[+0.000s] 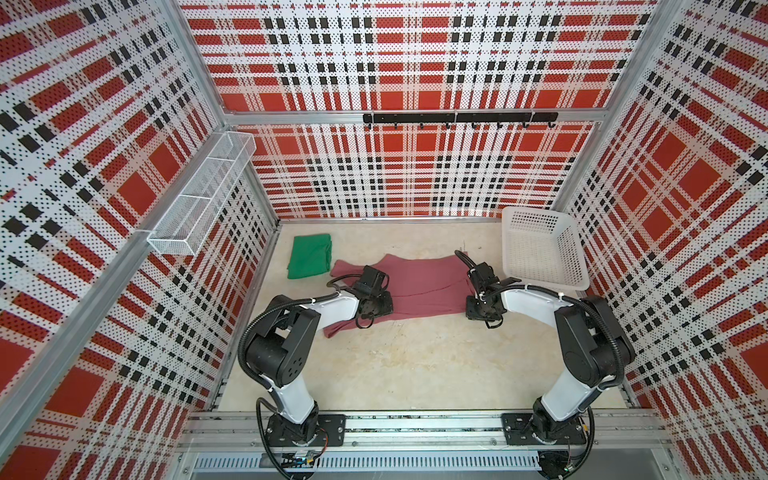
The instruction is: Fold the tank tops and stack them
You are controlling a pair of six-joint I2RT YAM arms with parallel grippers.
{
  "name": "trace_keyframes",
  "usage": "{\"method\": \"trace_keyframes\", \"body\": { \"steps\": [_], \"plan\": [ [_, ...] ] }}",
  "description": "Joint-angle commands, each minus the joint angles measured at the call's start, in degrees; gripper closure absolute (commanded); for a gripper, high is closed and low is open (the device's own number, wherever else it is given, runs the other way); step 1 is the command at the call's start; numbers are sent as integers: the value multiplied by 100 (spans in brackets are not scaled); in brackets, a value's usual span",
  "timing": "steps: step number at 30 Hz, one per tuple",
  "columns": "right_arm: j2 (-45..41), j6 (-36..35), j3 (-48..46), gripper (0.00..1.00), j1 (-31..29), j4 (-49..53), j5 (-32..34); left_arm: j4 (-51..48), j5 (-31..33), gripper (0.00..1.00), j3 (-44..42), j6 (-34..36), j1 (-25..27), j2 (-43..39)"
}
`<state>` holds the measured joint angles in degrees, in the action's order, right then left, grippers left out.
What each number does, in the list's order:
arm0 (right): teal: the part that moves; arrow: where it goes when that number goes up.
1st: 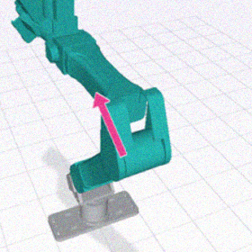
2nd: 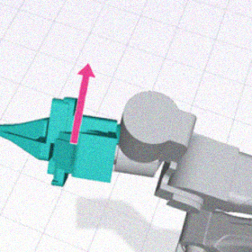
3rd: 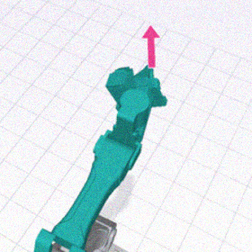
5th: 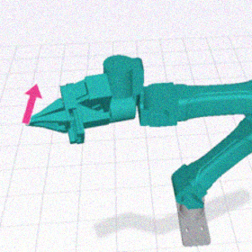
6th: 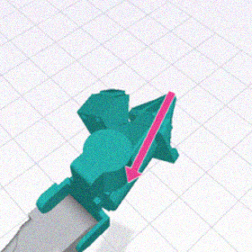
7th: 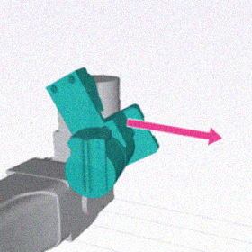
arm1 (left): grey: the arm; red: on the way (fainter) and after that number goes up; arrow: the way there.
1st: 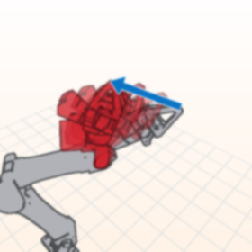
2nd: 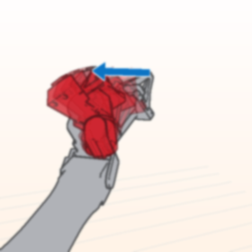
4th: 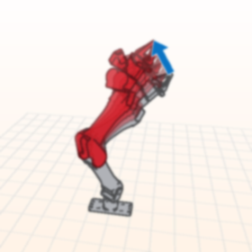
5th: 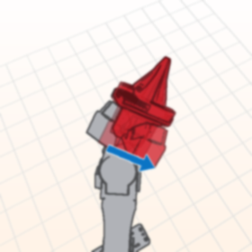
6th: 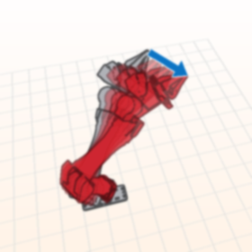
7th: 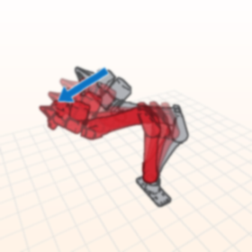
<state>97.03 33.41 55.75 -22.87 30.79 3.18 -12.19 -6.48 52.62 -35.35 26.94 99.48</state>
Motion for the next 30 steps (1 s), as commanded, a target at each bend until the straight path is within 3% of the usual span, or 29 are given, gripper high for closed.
{"method": "trace_keyframes", "body": {
  "steps": [1, 6, 13, 18, 21, 25, 27, 30],
  "plan": [
    [-268, 211, -58, 52, -64, -264, -269, -258, 44, 60, -138, 11, -66, -88],
    [192, 200, 46, 55, -43, -349, 7, -224, 59, 60, -176, 20, -74, -58],
    [287, 1, 240, 73, 46, -261, 539, -231, 116, 61, -265, 70, -192, -110],
    [-104, -767, 540, 88, 318, -38, 1168, -240, 147, 61, -385, 116, -328, -235],
    [-246, -1269, 755, 89, 363, -59, 1239, -240, 156, 61, -377, 116, -347, -244],
    [-268, -1529, 1046, 84, 361, 91, 813, -240, 138, 61, -336, 99, -352, -234],
    [-400, -1395, 1032, 73, 324, 257, 234, -240, 138, 61, -298, 99, -347, -243],
    [-610, -1039, 771, 54, 68, 471, 73, -246, 121, 61, -280, 82, -347, -237]
  ]
}}
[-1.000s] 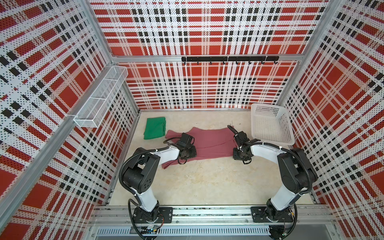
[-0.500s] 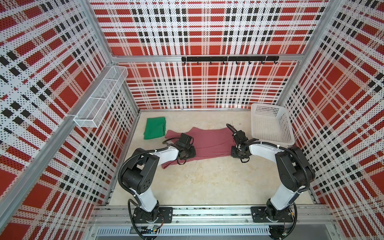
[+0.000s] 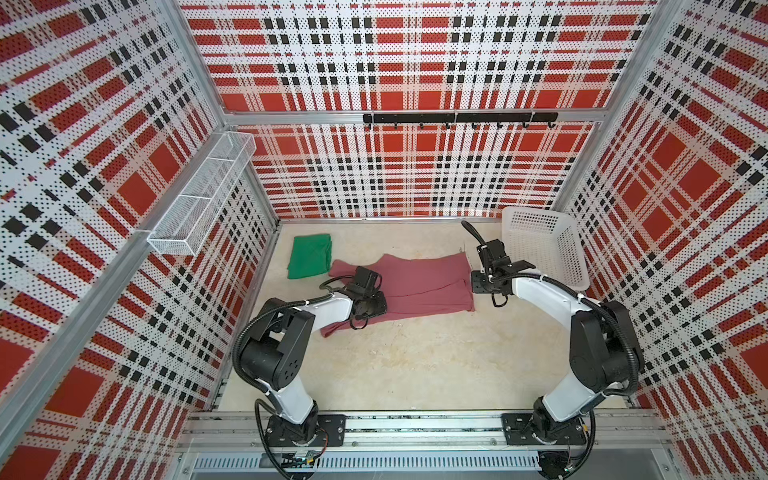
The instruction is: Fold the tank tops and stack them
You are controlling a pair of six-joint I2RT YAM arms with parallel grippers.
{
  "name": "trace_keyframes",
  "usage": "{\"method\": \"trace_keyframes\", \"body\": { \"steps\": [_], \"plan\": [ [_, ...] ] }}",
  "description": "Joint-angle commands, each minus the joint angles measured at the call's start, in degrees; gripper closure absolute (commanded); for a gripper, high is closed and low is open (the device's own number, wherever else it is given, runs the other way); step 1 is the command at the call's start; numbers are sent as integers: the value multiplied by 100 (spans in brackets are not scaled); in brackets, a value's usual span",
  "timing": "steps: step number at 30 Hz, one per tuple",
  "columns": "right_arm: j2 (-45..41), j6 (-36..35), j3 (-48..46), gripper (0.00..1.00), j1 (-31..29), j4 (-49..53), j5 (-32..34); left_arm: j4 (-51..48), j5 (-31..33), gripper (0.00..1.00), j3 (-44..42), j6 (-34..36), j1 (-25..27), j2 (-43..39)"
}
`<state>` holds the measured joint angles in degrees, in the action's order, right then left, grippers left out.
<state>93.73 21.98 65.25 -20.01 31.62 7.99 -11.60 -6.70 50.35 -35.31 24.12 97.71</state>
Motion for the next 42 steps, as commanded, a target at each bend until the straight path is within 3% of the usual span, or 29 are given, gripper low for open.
{"method": "trace_keyframes", "body": {
  "steps": [1, 5, 10, 17, 22, 26, 30, 31, 33, 35, 38, 41, 42],
  "plan": [
    [-324, 210, -284, 50, -282, 394, -404, -301, 141, 61, -54, 77, -66, -59],
    [-194, 691, -615, 48, -319, 291, -338, -308, 142, 61, -78, 68, -66, -69],
    [230, 885, -698, 54, -319, -162, -318, -308, 176, 61, -121, 50, -69, -136],
    [786, 578, -605, 80, -216, -398, 163, -308, 222, 62, -259, 64, -142, -207],
    [837, -350, -291, 100, -181, 129, 811, -360, 252, 62, -397, 119, -287, -373],
    [682, -1283, 233, 100, -182, 565, 1297, -431, 274, 62, -436, 155, -346, -504],
    [406, -2079, 641, 100, -228, 684, 931, -423, 257, 62, -484, 133, -364, -561],
    [314, -2366, 643, 99, -277, 642, 718, -406, 250, 62, -492, 137, -358, -553],
    [193, -2726, 582, 86, -339, 619, 509, -379, 248, 62, -521, 147, -364, -513],
    [140, -2778, 489, 74, -320, 700, 622, -345, 239, 62, -541, 151, -364, -469],
    [166, -2447, 452, 71, -120, 863, 732, -292, 208, 62, -570, 171, -386, -413],
    [75, -1703, 367, 66, -37, 969, 422, -287, 199, 62, -565, 171, -399, -433],
    [-10, -1398, 240, 64, -46, 929, 38, -286, 200, 62, -555, 163, -399, -444]
  ]
}}
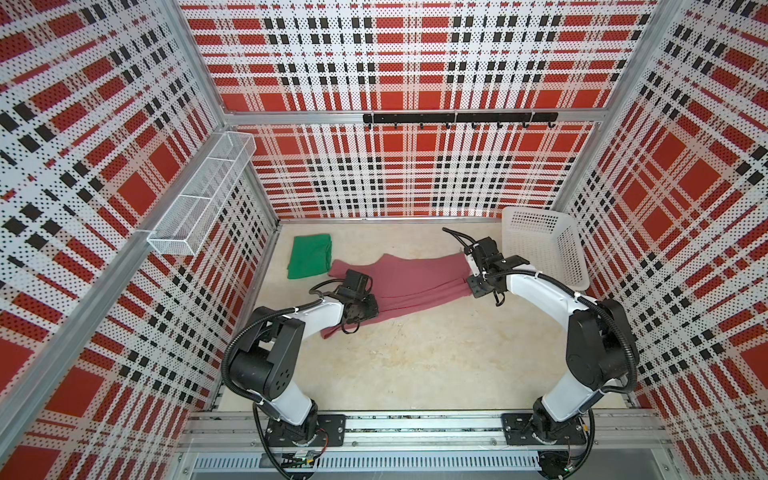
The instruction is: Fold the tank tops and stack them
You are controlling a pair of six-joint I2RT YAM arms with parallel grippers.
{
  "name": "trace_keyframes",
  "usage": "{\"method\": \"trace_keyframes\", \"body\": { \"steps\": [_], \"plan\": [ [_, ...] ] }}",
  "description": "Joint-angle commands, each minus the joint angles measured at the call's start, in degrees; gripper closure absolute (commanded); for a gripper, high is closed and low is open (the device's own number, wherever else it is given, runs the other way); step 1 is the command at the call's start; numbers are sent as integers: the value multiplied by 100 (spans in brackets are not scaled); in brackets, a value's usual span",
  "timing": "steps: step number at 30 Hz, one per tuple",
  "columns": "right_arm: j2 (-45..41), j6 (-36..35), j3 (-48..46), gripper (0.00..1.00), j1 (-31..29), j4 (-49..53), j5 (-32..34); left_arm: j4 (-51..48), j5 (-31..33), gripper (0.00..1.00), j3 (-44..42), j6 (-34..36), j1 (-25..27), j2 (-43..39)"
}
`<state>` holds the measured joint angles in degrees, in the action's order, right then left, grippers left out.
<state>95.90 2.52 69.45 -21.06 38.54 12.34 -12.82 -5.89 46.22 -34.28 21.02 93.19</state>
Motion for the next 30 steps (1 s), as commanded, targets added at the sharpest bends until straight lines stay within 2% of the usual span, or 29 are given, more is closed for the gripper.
{"method": "trace_keyframes", "body": {
  "steps": [1, 4, 7, 12, 17, 24, 30],
  "plan": [
    [-336, 841, -382, 62, 41, 122, -721, -168, 130, 62, -133, 62, -97, 7],
    [-590, 1520, -1075, 57, -44, -285, -1293, -151, 132, 62, -126, 62, -115, 53],
    [-588, 1744, -1516, 55, -154, -606, -1579, -124, 93, 62, -126, 79, -124, 119],
    [-522, 1855, -1417, 54, -241, -462, -1368, -142, 143, 61, -202, 69, -124, 33],
    [-874, 1979, -1209, 63, -214, -373, -1216, -222, 257, 62, -403, 36, -133, -290],
    [-458, 2390, -959, 85, -452, -1104, -1467, -604, 446, 61, -27, 152, -139, -727],
    [271, 2563, -898, 86, -445, -1282, -1243, -484, 410, 61, -209, 246, -165, -444]
  ]
}}
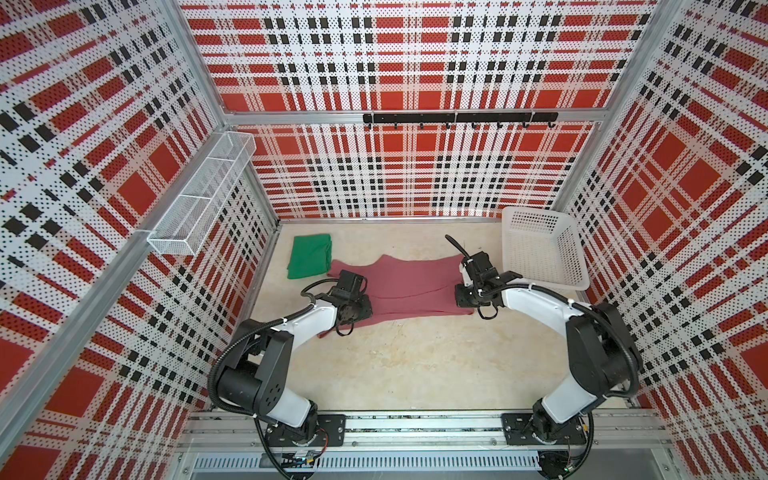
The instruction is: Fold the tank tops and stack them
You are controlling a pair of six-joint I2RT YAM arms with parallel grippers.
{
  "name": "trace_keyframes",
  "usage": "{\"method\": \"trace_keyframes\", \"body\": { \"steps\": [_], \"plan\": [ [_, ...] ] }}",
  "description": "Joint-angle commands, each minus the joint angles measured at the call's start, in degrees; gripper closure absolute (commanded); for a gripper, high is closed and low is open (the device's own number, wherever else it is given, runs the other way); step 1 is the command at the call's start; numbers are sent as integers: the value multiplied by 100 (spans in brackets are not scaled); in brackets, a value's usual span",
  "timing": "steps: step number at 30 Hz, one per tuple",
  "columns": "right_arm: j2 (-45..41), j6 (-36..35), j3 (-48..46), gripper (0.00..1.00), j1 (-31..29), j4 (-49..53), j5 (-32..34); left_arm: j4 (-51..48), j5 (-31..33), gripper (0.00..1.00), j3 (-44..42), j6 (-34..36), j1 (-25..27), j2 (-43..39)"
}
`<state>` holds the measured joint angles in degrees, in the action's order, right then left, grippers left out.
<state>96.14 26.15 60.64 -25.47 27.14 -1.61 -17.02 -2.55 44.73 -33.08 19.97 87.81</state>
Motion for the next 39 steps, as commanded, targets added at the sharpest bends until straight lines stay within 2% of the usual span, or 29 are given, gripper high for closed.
{"method": "trace_keyframes", "body": {
  "steps": [1, 8, 15, 18, 22, 25, 26, 28, 31, 35, 39],
  "plan": [
    [296, 227, -70, 86, 13, -169, 198, -22, 104, 61, -109, 142, -82, 111],
    [334, 241, -470, 86, 297, -71, 722, -119, 320, 61, -120, 367, -309, 71],
    [160, 206, -488, 85, 306, 83, 761, -664, 695, 61, 36, 612, -512, -251],
    [-251, 133, -491, 83, 298, 288, 683, -767, 707, 61, 135, 587, -535, -516],
    [-1022, -19, -509, 72, 280, 77, 347, -768, 532, 61, 616, 450, -315, -499],
    [-1192, -231, -606, 52, 280, -423, 257, -490, 343, 61, 1003, 328, -2, -110],
    [-1170, -266, -591, 52, 280, -536, 243, -367, 297, 61, 1102, 292, 97, 40],
    [-1001, -249, -518, 57, 280, -806, 178, -81, 194, 61, 1332, 209, 316, 413],
    [-517, -172, -239, 76, 249, -931, 36, 312, 108, 61, 1580, 81, 561, 908],
    [104, -147, -8, 97, 166, -1062, 352, 720, -8, 62, 1723, -38, 698, 1493],
    [478, 7, 54, 100, 157, -885, 759, 835, 13, 62, 1692, -36, 730, 1848]
  ]
}}
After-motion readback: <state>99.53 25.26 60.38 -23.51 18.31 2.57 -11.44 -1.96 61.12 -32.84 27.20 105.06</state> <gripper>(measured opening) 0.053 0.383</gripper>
